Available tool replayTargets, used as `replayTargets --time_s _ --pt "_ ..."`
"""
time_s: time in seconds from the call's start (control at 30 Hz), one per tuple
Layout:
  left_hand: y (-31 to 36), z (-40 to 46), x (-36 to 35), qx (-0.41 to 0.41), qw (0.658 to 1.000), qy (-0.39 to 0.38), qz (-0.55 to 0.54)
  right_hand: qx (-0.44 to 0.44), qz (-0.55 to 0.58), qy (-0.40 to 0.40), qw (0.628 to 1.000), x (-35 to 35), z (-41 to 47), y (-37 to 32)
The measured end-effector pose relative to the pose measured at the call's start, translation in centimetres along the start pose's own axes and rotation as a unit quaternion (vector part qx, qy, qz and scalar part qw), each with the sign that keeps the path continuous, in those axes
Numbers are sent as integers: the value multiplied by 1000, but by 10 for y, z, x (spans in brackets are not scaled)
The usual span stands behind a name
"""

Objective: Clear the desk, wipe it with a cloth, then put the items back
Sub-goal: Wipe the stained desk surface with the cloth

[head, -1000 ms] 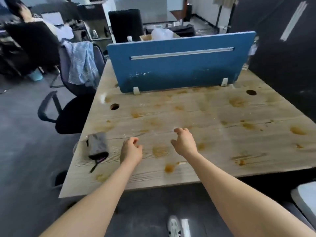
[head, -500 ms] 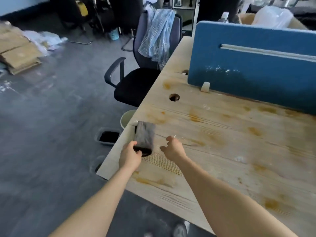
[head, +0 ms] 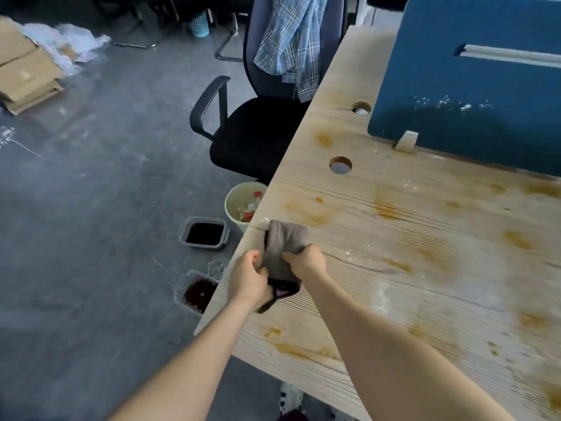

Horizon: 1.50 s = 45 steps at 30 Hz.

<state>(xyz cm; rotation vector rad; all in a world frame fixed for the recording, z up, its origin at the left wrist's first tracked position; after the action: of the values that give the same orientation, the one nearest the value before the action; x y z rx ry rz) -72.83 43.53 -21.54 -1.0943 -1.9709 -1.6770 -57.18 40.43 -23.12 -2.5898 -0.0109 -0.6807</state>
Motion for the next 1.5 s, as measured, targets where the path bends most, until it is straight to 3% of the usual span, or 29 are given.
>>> replayTargets --time_s 0.13,0.23,0.37,0.67,0.9,1.1,1.5 --pt "13 15 6 -20 1000 -1 14 28 61 -18 998 6 -2 -12" --pt "38 28 -3 -51 998 -18 15 68 74 18 995 45 -8 -15" --pt "94 30 -34 -108 992 -53 27 54 107 88 989 129 -15 17" --pt "263 -60 -178 -259 952 -158 40 -9 239 232 943 328 -62 190" --pt "358 -197 -320 -322 920 -221 33 -45 294 279 913 441 -106 367" --pt "417 -278 -397 -361 895 -260 29 -86 330 315 886 516 -123 476" --pt "507 -265 -490 -399 868 -279 95 -140 400 334 842 615 -89 555"
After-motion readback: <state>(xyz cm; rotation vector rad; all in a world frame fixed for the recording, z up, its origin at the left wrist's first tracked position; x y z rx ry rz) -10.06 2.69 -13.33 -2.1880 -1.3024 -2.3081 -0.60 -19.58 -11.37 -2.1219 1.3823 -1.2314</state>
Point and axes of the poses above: each hand's wrist, its own z-axis towards the middle knuckle, its own x-axis out of the back of the hand, y = z × x, the point moved 8 cm from there along z, towards the middle knuckle, and after that the axes turned 13 degrees about -x, right-handed, at the moved point
